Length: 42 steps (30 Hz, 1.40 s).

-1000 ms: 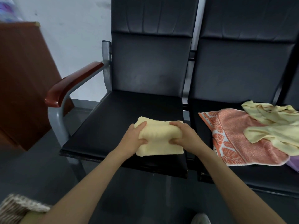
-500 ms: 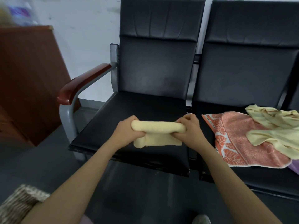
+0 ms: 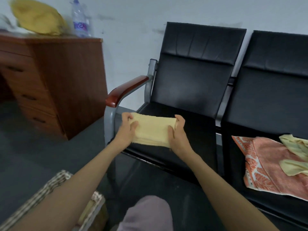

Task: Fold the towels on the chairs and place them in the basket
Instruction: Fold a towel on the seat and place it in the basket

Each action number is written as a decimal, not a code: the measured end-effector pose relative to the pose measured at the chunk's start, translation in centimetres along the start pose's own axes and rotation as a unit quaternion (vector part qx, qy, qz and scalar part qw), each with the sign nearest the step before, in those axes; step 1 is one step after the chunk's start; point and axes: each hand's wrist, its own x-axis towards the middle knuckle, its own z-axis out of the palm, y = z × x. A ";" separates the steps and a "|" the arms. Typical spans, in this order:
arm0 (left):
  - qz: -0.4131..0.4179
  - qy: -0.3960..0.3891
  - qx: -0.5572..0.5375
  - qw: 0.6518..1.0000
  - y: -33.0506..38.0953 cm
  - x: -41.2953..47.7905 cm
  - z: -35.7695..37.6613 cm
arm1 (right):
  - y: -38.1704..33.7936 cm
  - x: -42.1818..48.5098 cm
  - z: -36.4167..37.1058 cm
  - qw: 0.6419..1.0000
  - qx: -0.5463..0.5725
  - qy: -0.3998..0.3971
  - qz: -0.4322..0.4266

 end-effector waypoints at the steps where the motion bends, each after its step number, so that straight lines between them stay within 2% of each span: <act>1: -0.001 0.002 0.015 1.000 -1.3 -0.4 -1.3 | -0.2 0.0 1.6 1.000 -0.012 -0.017 -0.012; 4: -0.026 -0.001 0.031 0.999 -5.3 -2.1 -5.8 | -0.8 -0.2 6.2 0.995 -0.028 -0.094 -0.021; 6: -0.064 0.004 0.047 0.997 -7.8 -3.5 -8.6 | -1.0 -0.4 9.3 0.982 -0.038 -0.185 0.004; 9: -0.142 -0.008 0.049 0.989 -11.8 -6.0 -12.9 | -1.0 -0.3 13.9 0.949 -0.065 -0.305 0.050; 13: -0.212 -0.085 0.018 0.973 -16.5 -10.1 -17.5 | -0.7 -0.7 20.6 0.905 -0.143 -0.393 0.082; 20: -0.232 -0.106 0.170 0.952 -24.5 -15.7 -20.7 | 1.0 -5.3 32.3 0.809 -0.239 -0.532 0.072; 25: -0.275 -0.138 0.256 0.916 -30.0 -19.1 -19.8 | 3.6 -7.7 37.3 0.744 -0.297 -0.594 0.076; 28: -0.313 -0.154 0.301 0.887 -32.5 -20.4 -19.2 | 5.0 -8.9 40.0 0.722 -0.311 -0.614 0.061; 34: -0.326 -0.193 0.348 0.857 -36.1 -21.1 -17.5 | 8.3 -10.7 44.3 0.683 -0.356 -0.636 0.046; 37: -0.307 -0.206 0.342 0.864 -37.4 -21.4 -16.4 | 9.6 -11.0 45.1 0.668 -0.379 -0.639 0.032; 39: -0.289 -0.219 0.345 0.866 -38.2 -21.5 -15.8 | 9.8 -10.5 45.3 0.666 -0.391 -0.635 -0.008; 41: -0.281 -0.195 0.358 0.869 -38.7 -21.5 -15.3 | 9.7 -9.6 45.4 0.669 -0.399 -0.625 -0.052; 42: -0.289 -0.152 0.358 0.875 -38.8 -21.5 -15.0 | 9.7 -9.1 45.3 0.678 -0.400 -0.613 -0.068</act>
